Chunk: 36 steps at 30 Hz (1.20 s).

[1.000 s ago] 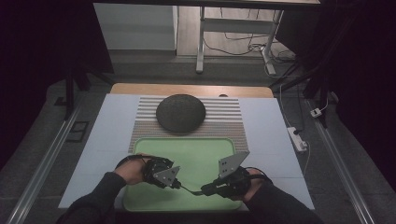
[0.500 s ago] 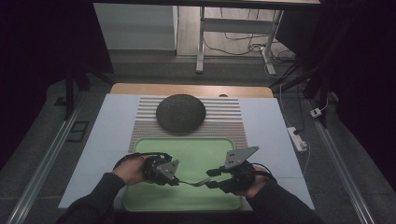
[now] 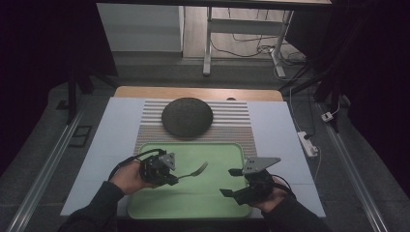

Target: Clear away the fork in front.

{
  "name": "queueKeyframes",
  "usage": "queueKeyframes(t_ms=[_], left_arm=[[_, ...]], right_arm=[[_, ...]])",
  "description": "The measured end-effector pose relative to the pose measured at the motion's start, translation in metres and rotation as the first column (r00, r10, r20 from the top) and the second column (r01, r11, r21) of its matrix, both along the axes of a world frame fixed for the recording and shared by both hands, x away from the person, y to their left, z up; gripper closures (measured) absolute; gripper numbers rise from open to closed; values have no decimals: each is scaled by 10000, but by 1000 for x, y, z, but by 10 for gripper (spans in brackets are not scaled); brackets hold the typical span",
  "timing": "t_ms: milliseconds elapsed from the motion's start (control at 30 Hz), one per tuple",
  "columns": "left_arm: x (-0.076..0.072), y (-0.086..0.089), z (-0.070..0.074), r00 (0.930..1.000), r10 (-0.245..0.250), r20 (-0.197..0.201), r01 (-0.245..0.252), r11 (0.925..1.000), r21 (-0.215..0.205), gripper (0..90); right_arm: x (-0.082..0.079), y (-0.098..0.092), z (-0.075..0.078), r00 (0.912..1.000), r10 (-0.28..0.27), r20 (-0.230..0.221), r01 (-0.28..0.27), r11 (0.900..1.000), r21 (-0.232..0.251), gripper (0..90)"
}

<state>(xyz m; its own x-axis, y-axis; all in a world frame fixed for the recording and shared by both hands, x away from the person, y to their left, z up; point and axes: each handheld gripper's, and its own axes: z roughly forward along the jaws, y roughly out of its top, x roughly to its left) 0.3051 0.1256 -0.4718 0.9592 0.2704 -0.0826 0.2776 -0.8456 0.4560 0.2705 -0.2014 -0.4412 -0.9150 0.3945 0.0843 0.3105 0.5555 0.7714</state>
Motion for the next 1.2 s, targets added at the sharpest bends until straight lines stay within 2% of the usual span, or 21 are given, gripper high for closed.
queueKeyframes(t_ms=[133, 233, 333, 433, 467, 533, 600, 700, 733, 767, 800, 900, 967, 1033, 1100, 1200], left_arm=[[-1, 6, 2, 9961, 878, -27, -878, 9961, -28, 862], [-4, 12, 3, 9876, 1564, -165, -1566, 9876, -124, 862], [-8, 19, 3, 9712, 2365, -294, -2371, 9712, -218, 862], [-13, 25, 3, 9556, 2930, -326, -2939, 9554, -298, 862], [-15, 27, 3, 9459, 3225, -371, -3239, 9450, -445, 862], [-18, 32, 3, 9323, 3588, -446, -3610, 9306, -611, 862], [-22, 37, 3, 9137, 4029, -530, -4057, 9116, -661, 862], [-26, 44, 1, 8785, 4715, -767, -4764, 8766, -685, 862], [-28, 47, -1, 8594, 5036, -879, -5096, 8577, -681, 862], [-29, 50, -2, 8458, 5250, -950, -5314, 8448, -624, 862], [-30, 52, -4, 8293, 5502, -976, -5562, 8295, -503, 862], [-32, 57, -11, 7709, 6284, -1041, -6324, 7747, -69, 862], [-32, 61, -16, 7245, 6736, -1464, -6808, 7325, 13, 862], [-31, 63, -20, 6864, 7061, -1743, -7144, 6994, 200, 862], [-29, 64, -24, 6602, 7279, -1854, -7353, 6766, 381, 861], [-27, 65, -28, 6276, 7544, -1924, -7594, 6476, 625, 861]], right_arm=[[-1, -9, -2, 9976, -629, -283, 629, 9980, -4, 204], [-3, -16, -3, 9917, -1279, -101, 1277, 9916, -227, 137], [-6, -23, -4, 9849, -1727, 66, 1728, 9846, -256, 88], [-9, -30, -5, 9783, -2046, 339, 2055, 9784, -237, 23], [-10, -32, -5, 9762, -2137, 363, 2147, 9763, -278, 16], [-13, -38, -7, 9688, -2437, 445, 2450, 9692, -258, 0], [-15, -44, -9, 9610, -2736, 404, 2744, 9615, -133, 0], [-19, -54, -9, 9477, -3164, 418, 3168, 9485, -43, 0], [-20, -56, -9, 9442, -3268, 420, 3273, 9449, -40, 0], [-21, -60, -9, 9406, -3372, 399, 3374, 9414, 18, 0], [-22, -63, -9, 9396, -3407, 335, 3408, 9401, 43, 0], [-24, -68, -10, 9360, -3502, 357, 3507, 9365, -89, 0], [-26, -69, -11, 9363, -3494, 369, 3502, 9365, -179, 0], [-27, -70, -11, 9368, -3477, 392, 3489, 9368, -274, 0], [-28, -70, -12, 9377, -3443, 458, 3460, 9375, -374, 0], [-30, -71, -11, 9372, -3447, 531, 3471, 9368, -444, 0]])
